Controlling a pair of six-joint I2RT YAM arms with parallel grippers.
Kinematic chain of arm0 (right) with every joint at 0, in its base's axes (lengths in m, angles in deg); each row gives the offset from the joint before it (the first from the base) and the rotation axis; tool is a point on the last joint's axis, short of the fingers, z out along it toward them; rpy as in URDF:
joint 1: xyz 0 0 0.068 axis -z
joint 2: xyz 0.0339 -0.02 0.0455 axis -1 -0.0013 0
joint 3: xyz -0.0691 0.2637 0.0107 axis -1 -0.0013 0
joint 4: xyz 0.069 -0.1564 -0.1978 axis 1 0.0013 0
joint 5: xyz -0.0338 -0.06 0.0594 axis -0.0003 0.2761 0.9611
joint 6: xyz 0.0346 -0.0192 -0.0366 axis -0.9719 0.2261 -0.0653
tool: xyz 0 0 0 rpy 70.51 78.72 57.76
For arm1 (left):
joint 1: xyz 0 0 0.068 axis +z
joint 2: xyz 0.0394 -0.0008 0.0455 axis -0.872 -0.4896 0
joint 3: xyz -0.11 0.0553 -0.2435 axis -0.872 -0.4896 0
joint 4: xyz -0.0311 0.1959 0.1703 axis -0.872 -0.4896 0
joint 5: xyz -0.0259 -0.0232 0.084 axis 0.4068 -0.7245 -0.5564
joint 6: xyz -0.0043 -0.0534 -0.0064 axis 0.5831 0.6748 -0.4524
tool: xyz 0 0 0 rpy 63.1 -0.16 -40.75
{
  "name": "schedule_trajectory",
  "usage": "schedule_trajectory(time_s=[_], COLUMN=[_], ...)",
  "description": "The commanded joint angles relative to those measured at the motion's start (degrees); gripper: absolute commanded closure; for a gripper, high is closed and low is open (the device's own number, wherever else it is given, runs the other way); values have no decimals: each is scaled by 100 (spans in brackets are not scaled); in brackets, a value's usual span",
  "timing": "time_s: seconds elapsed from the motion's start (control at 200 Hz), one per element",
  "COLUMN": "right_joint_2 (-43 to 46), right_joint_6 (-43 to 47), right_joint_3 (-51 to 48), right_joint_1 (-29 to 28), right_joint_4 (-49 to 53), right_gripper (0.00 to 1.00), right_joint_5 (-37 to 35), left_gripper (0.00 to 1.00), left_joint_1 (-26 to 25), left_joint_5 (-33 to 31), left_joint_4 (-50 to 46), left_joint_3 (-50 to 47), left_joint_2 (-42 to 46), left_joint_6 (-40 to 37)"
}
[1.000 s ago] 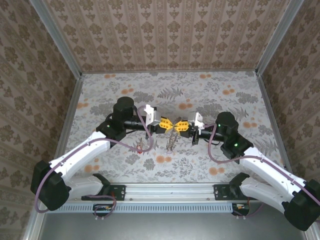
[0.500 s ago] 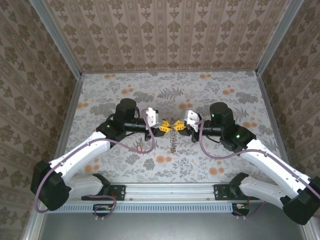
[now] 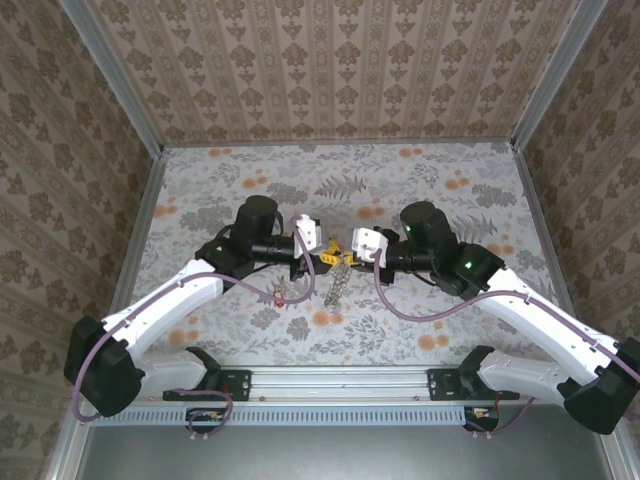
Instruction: Put the keys on the keyring
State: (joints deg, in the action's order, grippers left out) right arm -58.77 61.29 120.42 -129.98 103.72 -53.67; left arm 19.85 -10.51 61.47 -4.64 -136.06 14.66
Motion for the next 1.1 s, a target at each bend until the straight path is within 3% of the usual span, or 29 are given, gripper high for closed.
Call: schedule_trajectory(time_s=[0.0, 0.28, 1.1], right_joint_2=[67, -112, -60], right_joint_6=[360, 604, 270], right_joint_3=[97, 409, 337], right_joint_1=[-77, -190, -253], right_joint_4=[247, 701, 401], right_gripper=[100, 100, 100], right_joint_5=[-323, -648, -373], left_gripper=[77, 76, 79], left_joint_1=[-26, -58, -325], left_joint_5=[294, 568, -343], left_joint_4=[18, 43, -849], left_joint_3=[99, 194, 413], left_joint_2=[193, 60, -90], left_joint_6=[-207, -203, -877])
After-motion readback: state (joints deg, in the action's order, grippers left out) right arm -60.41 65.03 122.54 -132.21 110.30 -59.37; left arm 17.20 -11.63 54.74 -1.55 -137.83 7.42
